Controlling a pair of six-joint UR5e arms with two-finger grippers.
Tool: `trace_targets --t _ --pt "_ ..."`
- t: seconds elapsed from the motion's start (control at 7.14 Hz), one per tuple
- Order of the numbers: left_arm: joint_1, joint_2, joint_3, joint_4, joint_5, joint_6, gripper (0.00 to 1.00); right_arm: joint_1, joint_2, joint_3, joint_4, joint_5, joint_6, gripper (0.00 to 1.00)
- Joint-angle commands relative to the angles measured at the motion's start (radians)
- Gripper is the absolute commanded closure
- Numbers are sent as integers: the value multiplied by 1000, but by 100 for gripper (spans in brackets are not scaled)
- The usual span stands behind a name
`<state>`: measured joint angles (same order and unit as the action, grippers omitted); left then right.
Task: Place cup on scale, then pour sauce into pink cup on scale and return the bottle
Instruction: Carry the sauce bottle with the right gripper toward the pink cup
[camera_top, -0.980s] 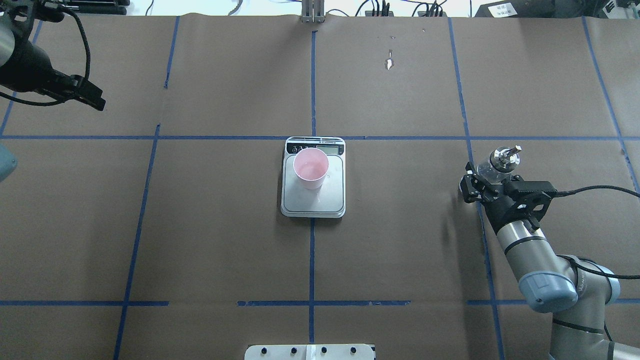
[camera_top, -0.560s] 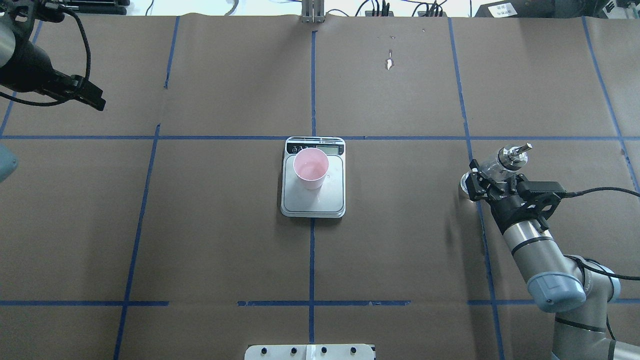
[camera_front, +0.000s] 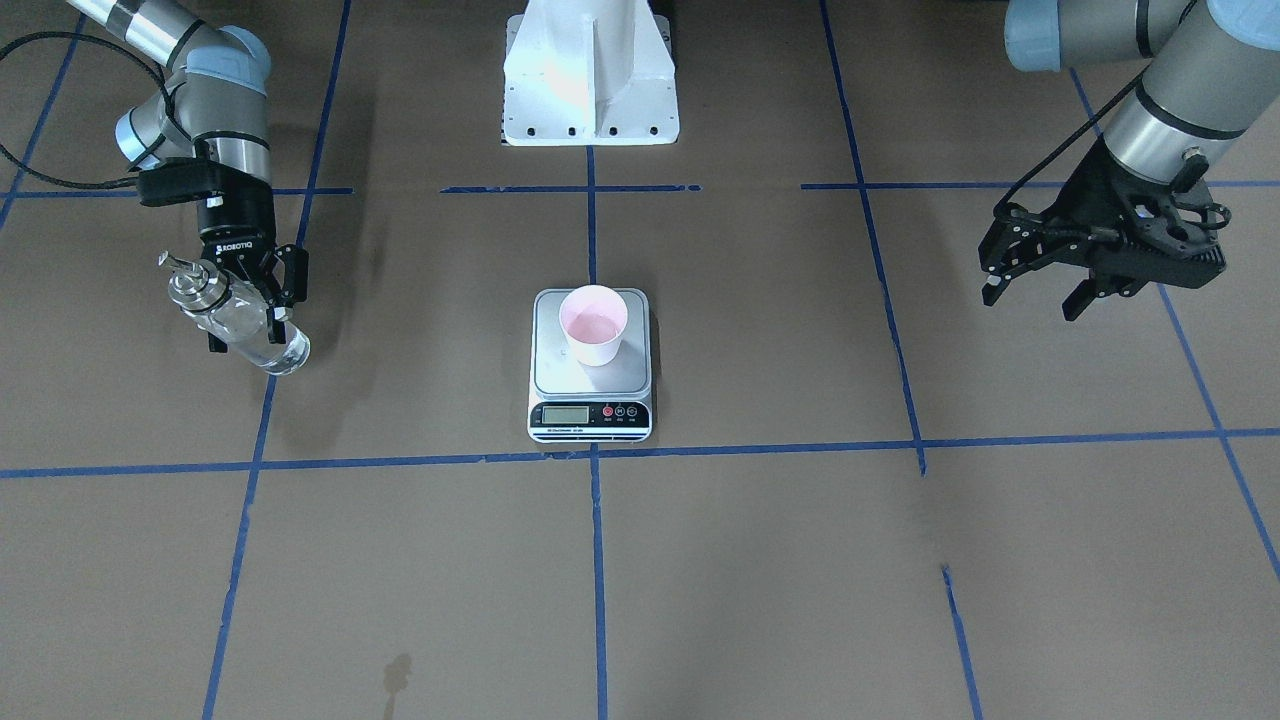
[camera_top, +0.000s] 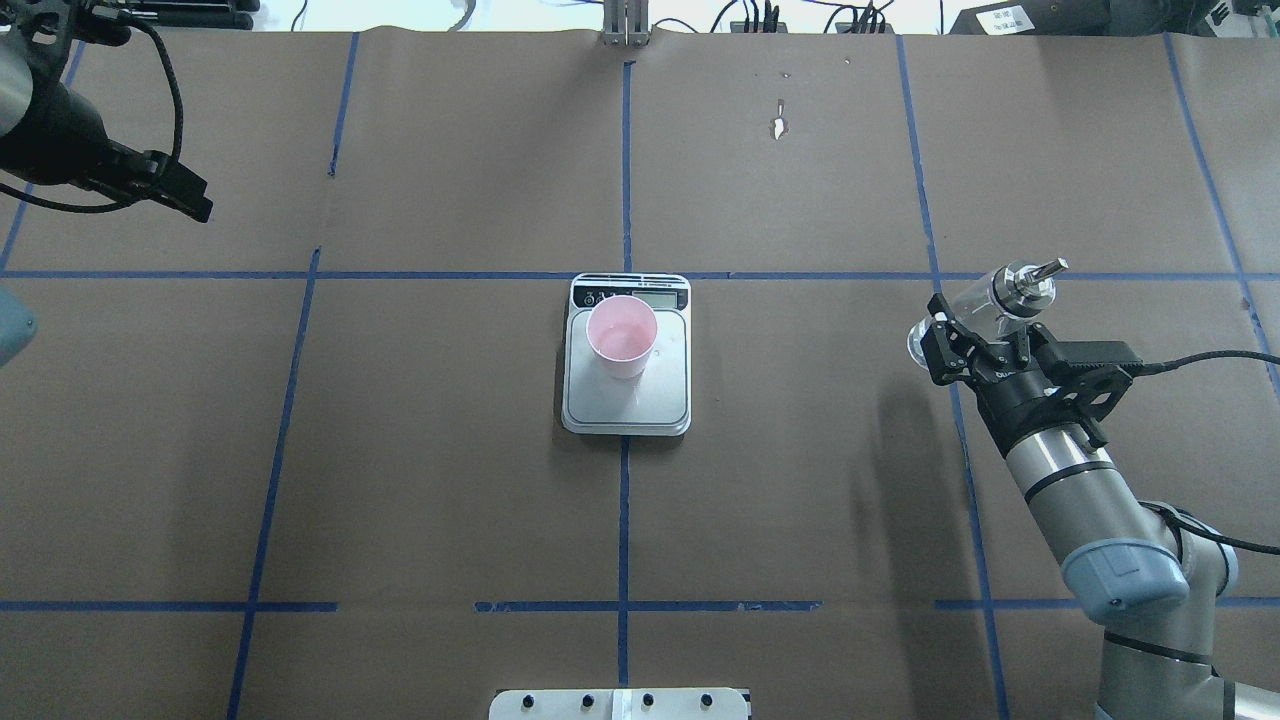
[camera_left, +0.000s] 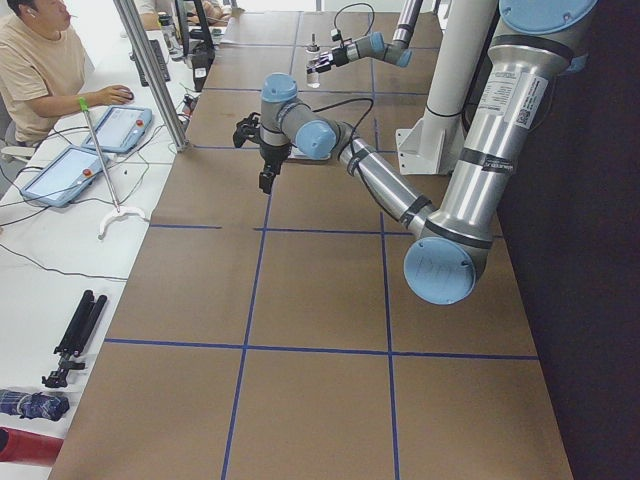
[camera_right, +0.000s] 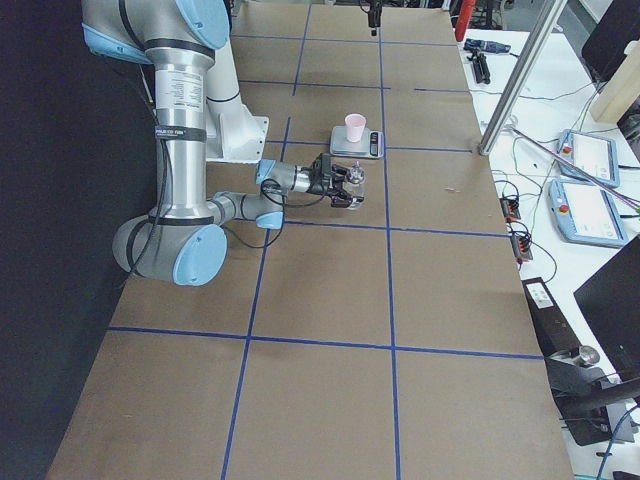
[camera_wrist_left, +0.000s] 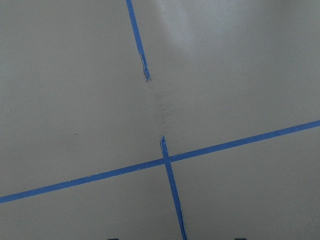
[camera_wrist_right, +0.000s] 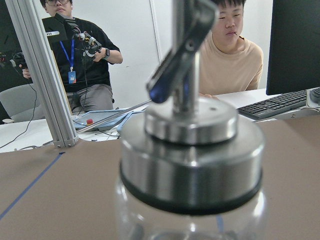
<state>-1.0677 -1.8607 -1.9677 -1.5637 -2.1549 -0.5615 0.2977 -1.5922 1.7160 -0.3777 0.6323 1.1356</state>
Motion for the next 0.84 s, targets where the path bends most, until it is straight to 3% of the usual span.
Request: trace_targets --t 0.0,0.14,0.42,0.7 --pt "0 0 7 -1 0 0 18 0 82 13 -6 97 -110 100" --pt "2 0 12 -1 0 0 18 1 104 10 -51 48 -138 100" --pt "2 -3 19 -3 -2 2 18 -3 152 14 -96 59 -304 100" --pt "3 -5 27 -4 -2 2 18 -3 225 16 -156 93 -329 100"
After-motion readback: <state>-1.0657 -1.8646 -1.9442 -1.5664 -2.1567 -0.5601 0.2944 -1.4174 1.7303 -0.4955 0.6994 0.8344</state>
